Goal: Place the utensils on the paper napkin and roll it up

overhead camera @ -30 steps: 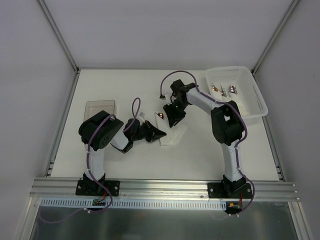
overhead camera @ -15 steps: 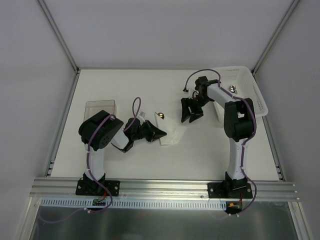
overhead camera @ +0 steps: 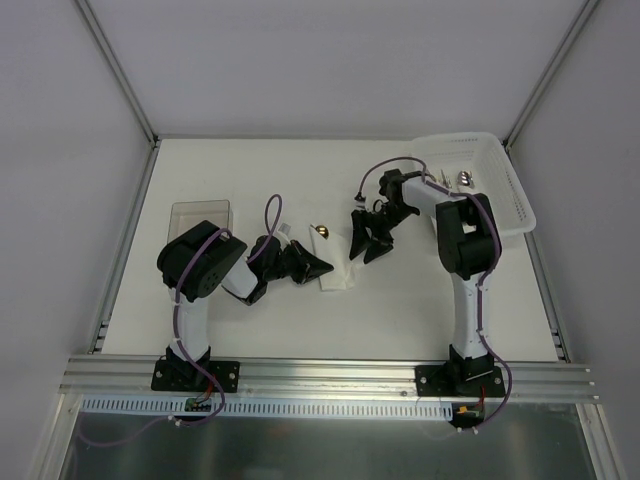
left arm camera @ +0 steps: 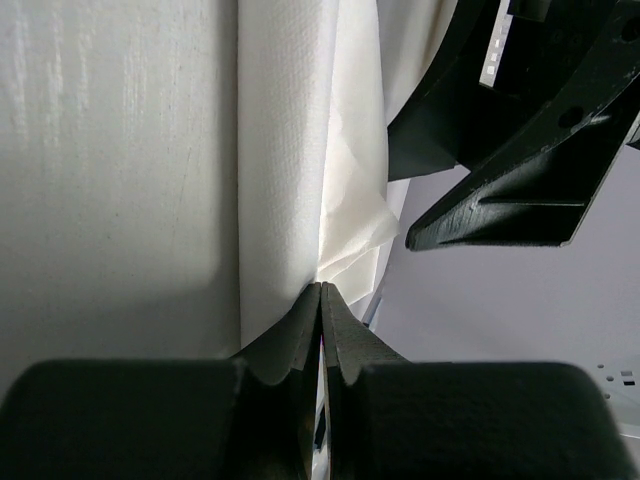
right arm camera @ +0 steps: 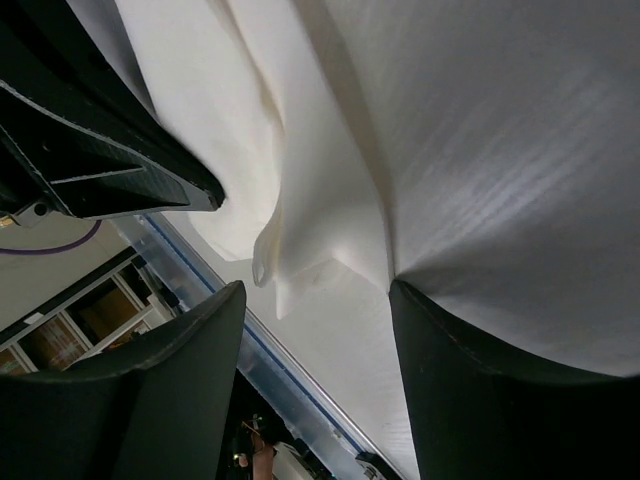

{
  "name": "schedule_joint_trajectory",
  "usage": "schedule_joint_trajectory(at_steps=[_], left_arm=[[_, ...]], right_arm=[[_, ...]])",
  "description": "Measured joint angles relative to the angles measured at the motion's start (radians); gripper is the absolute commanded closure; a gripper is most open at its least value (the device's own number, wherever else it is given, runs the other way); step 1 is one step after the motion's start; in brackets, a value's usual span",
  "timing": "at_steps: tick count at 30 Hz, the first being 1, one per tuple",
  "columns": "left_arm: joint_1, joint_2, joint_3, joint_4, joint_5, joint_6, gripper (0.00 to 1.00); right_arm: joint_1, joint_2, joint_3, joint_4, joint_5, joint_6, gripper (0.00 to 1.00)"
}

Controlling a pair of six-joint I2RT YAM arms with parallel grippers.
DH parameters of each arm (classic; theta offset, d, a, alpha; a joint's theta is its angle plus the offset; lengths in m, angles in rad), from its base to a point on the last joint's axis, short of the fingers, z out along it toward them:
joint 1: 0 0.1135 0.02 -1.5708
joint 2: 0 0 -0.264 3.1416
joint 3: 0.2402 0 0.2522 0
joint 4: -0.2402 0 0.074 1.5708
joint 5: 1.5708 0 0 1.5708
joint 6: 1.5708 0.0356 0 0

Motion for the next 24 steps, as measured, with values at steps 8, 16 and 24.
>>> schedule_joint_trajectory(at_steps=[8, 16, 24], left_arm=[[0.0, 0.0, 0.0, 0.0, 0.0, 0.0, 0.98], [0.0, 0.0, 0.0, 0.0, 0.0, 0.0, 0.98], [0.0, 0.0, -0.001, 0.0, -0.001, 0.0, 0.98]], right_arm=[[0.014, 0.005, -0.033, 0.009, -0.132, 0.013, 0.36], [0.008, 0.001, -0.157, 0.019, -0.209, 0.033, 0.38], [-0.03, -0.084, -0.311, 0.084, -0.206, 0.084, 0.38]])
